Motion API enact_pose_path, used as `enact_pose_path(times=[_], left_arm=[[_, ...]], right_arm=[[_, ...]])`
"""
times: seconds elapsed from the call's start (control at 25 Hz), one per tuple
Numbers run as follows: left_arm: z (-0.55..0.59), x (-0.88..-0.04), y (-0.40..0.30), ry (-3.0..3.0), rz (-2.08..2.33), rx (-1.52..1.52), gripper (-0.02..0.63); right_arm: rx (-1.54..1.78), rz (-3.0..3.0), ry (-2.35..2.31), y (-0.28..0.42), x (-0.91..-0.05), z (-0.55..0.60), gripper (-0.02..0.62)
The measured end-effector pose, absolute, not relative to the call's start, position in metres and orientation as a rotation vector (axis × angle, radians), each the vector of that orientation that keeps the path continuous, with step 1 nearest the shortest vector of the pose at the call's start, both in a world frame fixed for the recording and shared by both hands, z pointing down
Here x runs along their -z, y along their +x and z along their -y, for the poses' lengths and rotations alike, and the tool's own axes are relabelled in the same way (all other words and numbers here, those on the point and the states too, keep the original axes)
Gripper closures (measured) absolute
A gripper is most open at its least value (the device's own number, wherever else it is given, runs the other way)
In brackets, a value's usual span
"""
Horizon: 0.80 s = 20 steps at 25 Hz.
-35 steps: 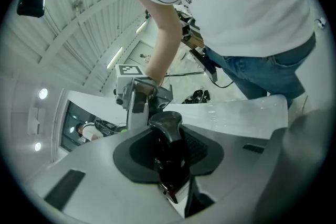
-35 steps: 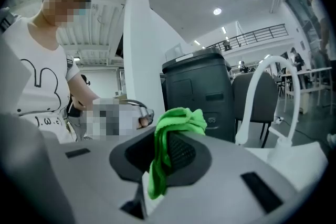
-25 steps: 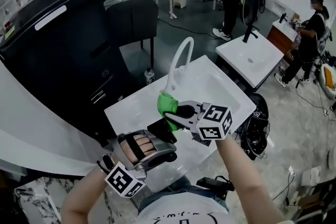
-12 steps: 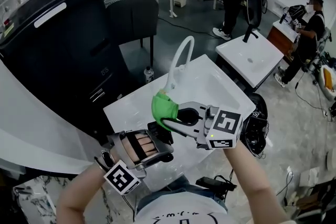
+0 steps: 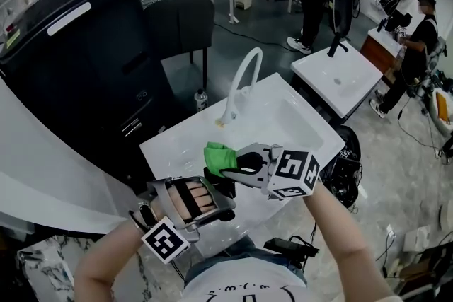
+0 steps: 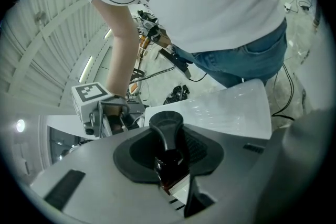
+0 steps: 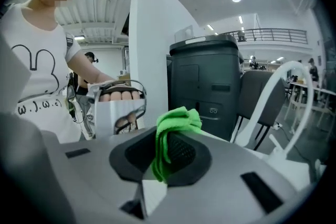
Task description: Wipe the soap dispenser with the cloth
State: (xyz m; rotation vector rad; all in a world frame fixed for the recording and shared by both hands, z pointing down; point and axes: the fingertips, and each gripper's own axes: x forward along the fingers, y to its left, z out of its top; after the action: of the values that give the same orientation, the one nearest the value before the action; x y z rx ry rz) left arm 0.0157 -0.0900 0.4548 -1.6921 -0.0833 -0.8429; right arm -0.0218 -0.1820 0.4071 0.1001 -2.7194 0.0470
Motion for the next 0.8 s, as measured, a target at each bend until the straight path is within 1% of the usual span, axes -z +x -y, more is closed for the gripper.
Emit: enact_pose_path(times=[0.24, 0.36, 0.52, 0.8], left_arm=[[0.087, -0.456, 0.022, -1.7, 0.096, 0.843, 0.499], [0.09, -0.46, 0.02, -1.696, 0.101, 0.863, 0.499], [0.093, -0.461, 0.016, -1.7, 0.093, 0.879, 0.499], [0.091, -0.463, 0.014, -1.66, 0.109, 0.881, 0.499]], right_arm=[[-0.048, 2.624, 0.269, -0.02, -0.431, 0.215, 0.546], [0.003, 2.626, 0.287, -0.021, -0.428, 0.212, 0.546], [0.071, 2.672, 0.137, -0.028, -0.411, 0.178, 0.546], [-0.015, 2.69, -0.13, -0.038, -0.407, 0.146, 0.546]])
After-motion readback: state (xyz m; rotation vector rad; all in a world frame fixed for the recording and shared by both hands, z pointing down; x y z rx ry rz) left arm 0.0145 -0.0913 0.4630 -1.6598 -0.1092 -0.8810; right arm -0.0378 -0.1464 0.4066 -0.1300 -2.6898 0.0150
